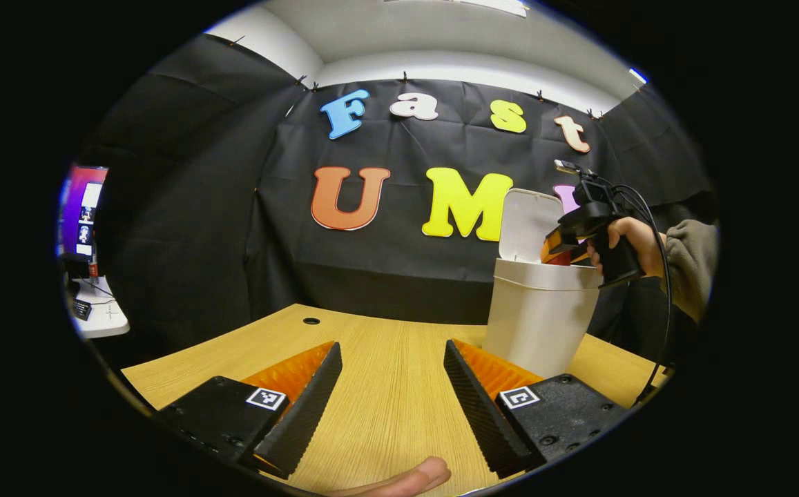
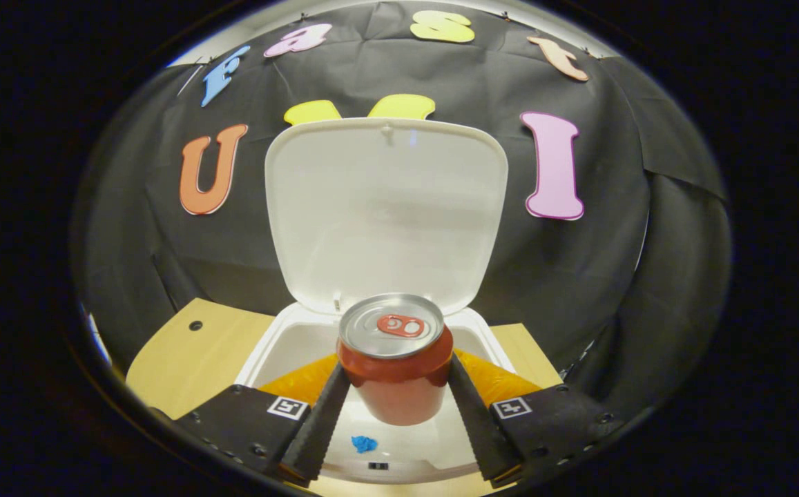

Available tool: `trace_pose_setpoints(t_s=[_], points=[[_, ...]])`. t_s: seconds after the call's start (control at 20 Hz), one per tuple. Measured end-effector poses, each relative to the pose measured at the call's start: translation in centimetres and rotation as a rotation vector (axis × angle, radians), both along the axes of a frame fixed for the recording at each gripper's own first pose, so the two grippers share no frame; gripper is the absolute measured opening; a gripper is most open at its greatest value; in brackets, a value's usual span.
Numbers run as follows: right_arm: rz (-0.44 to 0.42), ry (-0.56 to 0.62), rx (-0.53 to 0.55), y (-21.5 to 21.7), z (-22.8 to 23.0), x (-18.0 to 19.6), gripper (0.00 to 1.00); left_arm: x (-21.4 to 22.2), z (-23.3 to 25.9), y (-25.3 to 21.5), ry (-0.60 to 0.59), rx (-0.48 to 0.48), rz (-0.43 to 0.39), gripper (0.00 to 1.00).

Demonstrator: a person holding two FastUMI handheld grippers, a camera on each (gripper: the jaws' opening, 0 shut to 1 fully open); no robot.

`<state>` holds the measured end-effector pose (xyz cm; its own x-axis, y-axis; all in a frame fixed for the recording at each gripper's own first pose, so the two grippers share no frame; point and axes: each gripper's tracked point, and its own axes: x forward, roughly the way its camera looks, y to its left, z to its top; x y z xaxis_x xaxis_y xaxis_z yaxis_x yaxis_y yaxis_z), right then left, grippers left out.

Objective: Press the lid of the desktop garbage bin to open it, pick up the crumpled paper on the desktop and throw it into the bin, then pick up the pop can on the desktop and drop it into the bin, and finally close the garbage bin lid.

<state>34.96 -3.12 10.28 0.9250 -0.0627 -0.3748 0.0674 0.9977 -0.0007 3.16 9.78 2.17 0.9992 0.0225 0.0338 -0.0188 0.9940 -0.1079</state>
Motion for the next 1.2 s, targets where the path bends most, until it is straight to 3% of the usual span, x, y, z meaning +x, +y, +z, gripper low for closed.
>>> trace_pose_setpoints(t_s=[0.2, 0.3, 0.5, 0.95, 1.2], points=[[0.027, -0.003, -0.004, 0.6, 0.2, -1.6, 0.85, 0.0, 0.1, -0.1, -0.005, 0.019, 0.005, 0.96], [0.028, -0.009, -0.007, 0.9, 0.4, -2.5, 0.96, 0.0, -0.1, -0.2, 0.007, 0.031, 0.009, 0.96], [0.020, -0.037, -0.018, 0.9, 2.2, -4.1, 0.96, -0.4, -0.1, -0.6, 0.018, 0.016, 0.000, 0.96], [0.050, -0.284, -0.016, 1.1, 14.9, -7.4, 0.95, -1.0, 0.6, -0.7, 0.018, -0.060, -0.036, 0.96], [0.059, -0.400, -0.016, 1.5, 20.7, -6.2, 0.95, -0.9, 0.3, -1.8, 0.017, -0.038, -0.069, 0.96]])
